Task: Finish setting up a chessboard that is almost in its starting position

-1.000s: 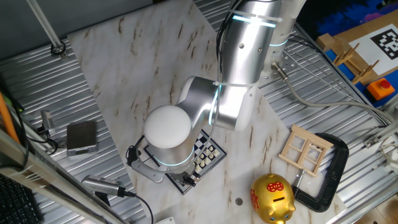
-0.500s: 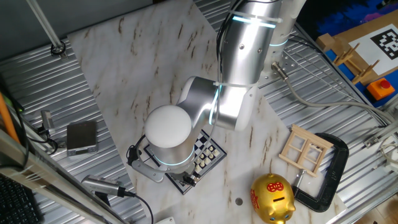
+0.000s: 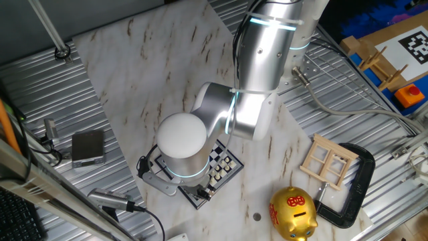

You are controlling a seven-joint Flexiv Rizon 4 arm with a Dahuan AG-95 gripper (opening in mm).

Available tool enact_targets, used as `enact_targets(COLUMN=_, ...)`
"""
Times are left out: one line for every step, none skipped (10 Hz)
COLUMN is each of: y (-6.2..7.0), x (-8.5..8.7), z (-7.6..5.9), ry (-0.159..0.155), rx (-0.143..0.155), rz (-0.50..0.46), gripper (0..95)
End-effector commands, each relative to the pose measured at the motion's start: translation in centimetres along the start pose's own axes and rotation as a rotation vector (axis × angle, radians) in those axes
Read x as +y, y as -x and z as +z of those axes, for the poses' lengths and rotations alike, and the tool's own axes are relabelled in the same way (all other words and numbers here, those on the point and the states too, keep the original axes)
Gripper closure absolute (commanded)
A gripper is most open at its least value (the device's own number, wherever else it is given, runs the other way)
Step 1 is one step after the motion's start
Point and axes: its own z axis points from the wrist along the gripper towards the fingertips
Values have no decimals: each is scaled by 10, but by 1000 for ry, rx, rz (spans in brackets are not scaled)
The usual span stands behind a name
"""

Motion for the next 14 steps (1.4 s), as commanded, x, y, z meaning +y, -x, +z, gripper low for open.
enact_targets(y=0, x=0, z=1, ry=3, rx=0, rz=-9, gripper=950)
enact_targets(y=0, x=0, z=1, ry=2, rx=1, rz=-8, gripper=950)
enact_targets(y=0, x=0, z=1, ry=2, rx=1, rz=-8, gripper=950)
enact_targets(y=0, x=0, z=1, ry=2, rx=1, rz=-8, gripper=950)
enact_targets(y=0, x=0, z=1, ry=1, rx=2, rz=-11, gripper=950)
enact_targets(y=0, x=0, z=1, ry=1, rx=2, rz=-12, gripper=950)
enact_targets(y=0, x=0, z=1, ry=1, rx=1, rz=-16, gripper=950)
enact_targets(y=0, x=0, z=1, ry=2, rx=0, rz=-22, gripper=950)
enact_targets(y=0, x=0, z=1, ry=2, rx=0, rz=-23, gripper=950)
enact_targets(y=0, x=0, z=1, ry=1, rx=-2, rz=-25, gripper=950)
enact_targets(y=0, x=0, z=1, ry=0, rx=-1, rz=-25, gripper=950)
enact_targets(y=0, x=0, z=1, ry=-1, rx=0, rz=-25, gripper=950)
enact_targets(y=0, x=0, z=1, ry=-1, rx=0, rz=-25, gripper=950)
enact_targets(y=0, x=0, z=1, ry=-1, rx=0, rz=-26, gripper=950)
